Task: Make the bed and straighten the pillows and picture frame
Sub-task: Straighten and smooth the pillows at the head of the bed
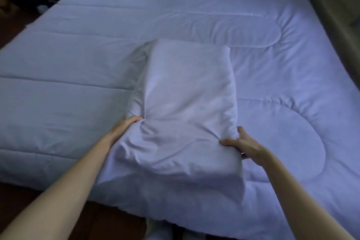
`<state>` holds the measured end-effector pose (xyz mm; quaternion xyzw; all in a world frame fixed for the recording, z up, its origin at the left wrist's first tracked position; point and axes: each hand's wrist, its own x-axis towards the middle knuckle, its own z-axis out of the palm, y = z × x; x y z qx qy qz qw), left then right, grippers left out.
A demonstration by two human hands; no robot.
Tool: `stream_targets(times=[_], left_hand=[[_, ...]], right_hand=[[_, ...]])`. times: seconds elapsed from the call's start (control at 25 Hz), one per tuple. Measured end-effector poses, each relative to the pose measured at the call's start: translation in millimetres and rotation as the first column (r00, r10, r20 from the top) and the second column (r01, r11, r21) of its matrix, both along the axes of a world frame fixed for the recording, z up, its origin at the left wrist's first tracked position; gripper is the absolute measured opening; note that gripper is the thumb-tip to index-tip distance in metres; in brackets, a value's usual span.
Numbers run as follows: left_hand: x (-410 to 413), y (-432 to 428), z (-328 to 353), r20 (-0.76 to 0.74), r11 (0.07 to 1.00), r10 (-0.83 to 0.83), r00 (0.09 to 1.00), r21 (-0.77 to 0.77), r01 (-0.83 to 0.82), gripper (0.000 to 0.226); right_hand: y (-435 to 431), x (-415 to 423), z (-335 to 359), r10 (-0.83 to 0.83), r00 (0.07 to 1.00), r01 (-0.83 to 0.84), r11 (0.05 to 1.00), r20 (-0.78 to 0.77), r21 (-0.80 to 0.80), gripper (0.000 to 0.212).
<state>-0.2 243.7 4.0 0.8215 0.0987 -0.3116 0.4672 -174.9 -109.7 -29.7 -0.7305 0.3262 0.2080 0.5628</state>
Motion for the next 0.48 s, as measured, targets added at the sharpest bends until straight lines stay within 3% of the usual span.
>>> stream_targets(times=[0.08, 0.2, 0.28, 0.32, 0.36, 0.4, 0.44, 0.48], left_hand=[[-6, 27, -7, -0.064, 0.999, -0.051, 0.997, 0.009, 0.052, 0.021], [-26, 46, -21, -0.197, 1.000, 0.019, 0.980, -0.017, -0.022, 0.025], [-19, 41, -21, -0.113, 1.000, 0.026, 0.993, 0.011, -0.025, 0.021], [-13, 37, -20, 0.040, 0.995, 0.002, 0.999, 0.099, -0.006, 0.023], [-10, 30, -17, 0.297, 0.952, -0.094, 0.950, 0.307, -0.001, 0.036], [-16, 19, -16, 0.525, 0.879, -0.263, 0.809, 0.477, -0.024, 0.049], [-30, 2, -15, 0.645, 0.827, -0.453, 0.615, 0.561, 0.021, 0.055], [-50, -14, -19, 0.647, 0.756, -0.627, 0.434, 0.639, 0.142, 0.057]], right_hand=[[27, -7, -6, 0.085, 0.991, -0.079, 0.995, -0.103, 0.060, 0.080], [44, -18, -8, 0.111, 0.983, -0.098, 0.991, -0.149, 0.092, 0.090], [41, -16, -3, 0.033, 0.992, -0.019, 0.994, -0.121, 0.109, 0.092], [41, -13, -2, -0.029, 0.998, 0.032, 0.999, -0.062, 0.038, 0.093], [45, -9, -2, -0.088, 0.995, 0.093, 0.985, 0.036, -0.149, 0.093], [53, -5, -1, -0.100, 0.984, 0.152, 0.898, 0.145, -0.412, 0.087], [66, 0, 2, -0.031, 0.969, 0.184, 0.750, 0.245, -0.635, 0.077], [86, 4, 4, 0.089, 0.946, 0.195, 0.609, 0.311, -0.768, 0.066]])
